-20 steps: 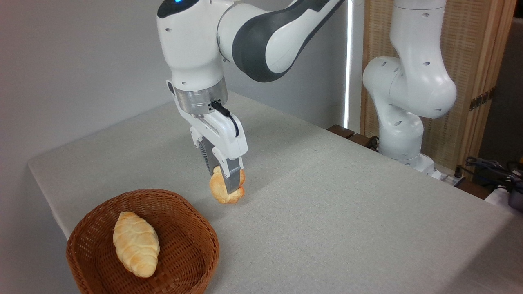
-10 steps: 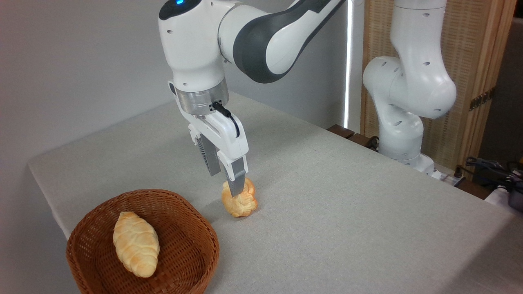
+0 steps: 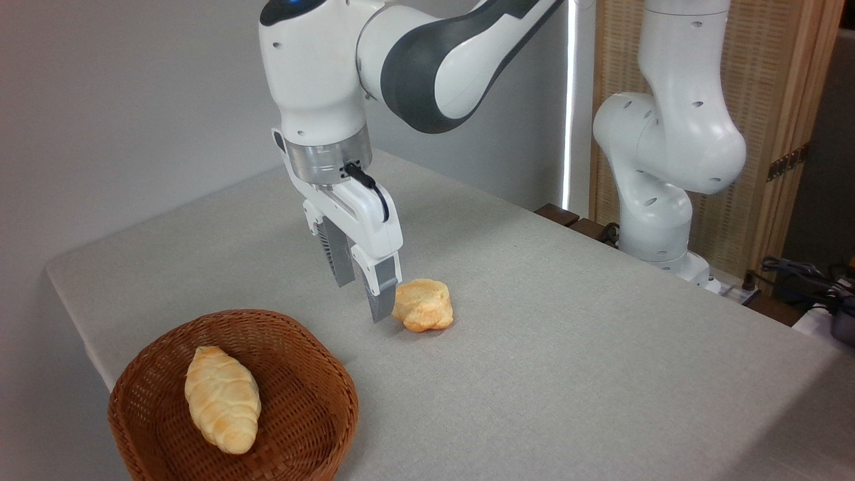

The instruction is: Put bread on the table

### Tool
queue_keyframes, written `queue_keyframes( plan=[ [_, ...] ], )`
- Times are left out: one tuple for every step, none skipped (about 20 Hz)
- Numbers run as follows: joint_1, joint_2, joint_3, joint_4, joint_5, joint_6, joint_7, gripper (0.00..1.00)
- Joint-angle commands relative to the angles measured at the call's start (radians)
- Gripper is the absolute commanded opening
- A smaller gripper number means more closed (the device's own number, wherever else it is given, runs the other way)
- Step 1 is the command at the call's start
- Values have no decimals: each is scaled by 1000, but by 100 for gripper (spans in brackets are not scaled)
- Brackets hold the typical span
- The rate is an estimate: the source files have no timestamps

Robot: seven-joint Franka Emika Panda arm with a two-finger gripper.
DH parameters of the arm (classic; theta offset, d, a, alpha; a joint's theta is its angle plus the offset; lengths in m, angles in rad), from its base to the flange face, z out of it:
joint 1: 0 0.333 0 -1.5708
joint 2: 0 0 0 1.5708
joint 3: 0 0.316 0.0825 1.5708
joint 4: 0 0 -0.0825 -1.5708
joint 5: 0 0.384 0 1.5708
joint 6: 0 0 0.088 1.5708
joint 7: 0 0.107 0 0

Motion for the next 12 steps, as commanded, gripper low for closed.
queue_keyframes(
  plan=[
    [5,-11,13,38,3,2,-39,100],
    [7,-5,14,57,8,2,-51,100],
    [8,2,17,72,14,2,-56,100],
    [8,7,31,90,20,2,-57,100],
    [8,15,43,106,20,2,-57,100],
    [8,19,45,124,20,2,-59,100],
    [8,28,53,138,20,2,-68,100],
    [8,39,59,152,20,2,-85,100],
    [8,44,59,161,22,2,-103,100],
    [8,50,59,170,23,2,-118,100],
    [7,53,60,181,44,-4,-122,100],
    [7,53,59,189,96,-15,-123,100]
  ],
)
